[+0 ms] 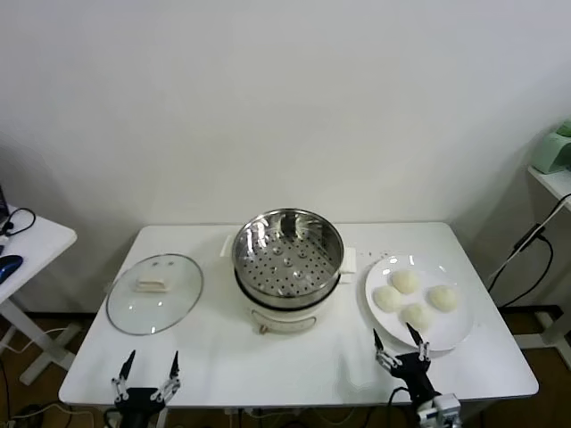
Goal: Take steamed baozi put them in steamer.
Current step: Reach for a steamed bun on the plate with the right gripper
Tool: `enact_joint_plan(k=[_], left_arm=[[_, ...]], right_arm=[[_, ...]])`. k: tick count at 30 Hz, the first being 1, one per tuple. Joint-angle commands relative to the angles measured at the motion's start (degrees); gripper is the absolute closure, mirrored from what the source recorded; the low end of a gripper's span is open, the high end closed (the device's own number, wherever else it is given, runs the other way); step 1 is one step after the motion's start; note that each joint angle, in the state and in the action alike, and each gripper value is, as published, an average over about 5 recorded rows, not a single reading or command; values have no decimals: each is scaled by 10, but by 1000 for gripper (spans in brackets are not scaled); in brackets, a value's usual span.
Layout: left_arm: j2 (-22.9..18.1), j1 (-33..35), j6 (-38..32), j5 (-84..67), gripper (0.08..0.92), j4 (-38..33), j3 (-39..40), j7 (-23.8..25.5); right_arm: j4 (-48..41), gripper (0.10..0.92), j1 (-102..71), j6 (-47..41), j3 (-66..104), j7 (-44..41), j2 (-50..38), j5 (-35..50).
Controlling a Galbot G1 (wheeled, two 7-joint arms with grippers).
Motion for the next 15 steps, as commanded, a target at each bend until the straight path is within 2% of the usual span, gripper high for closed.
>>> enact_joint_plan(k=[1,8,12,15], left_arm=[[13,-23,12,5,177,8,-1,-5],[34,-71,30,2,177,18,7,-1],[36,-86,31,8,177,23,15,2],[37,-87,31,9,177,26,19,1]], right_arm=[[7,203,47,-24,24,-27,-36,-1],[-16,203,148,-113,33,-94,-202,8],[-63,203,215,-131,-1,-153,-301,13],[-118,203,292,-127,-63,-226,-374,13]])
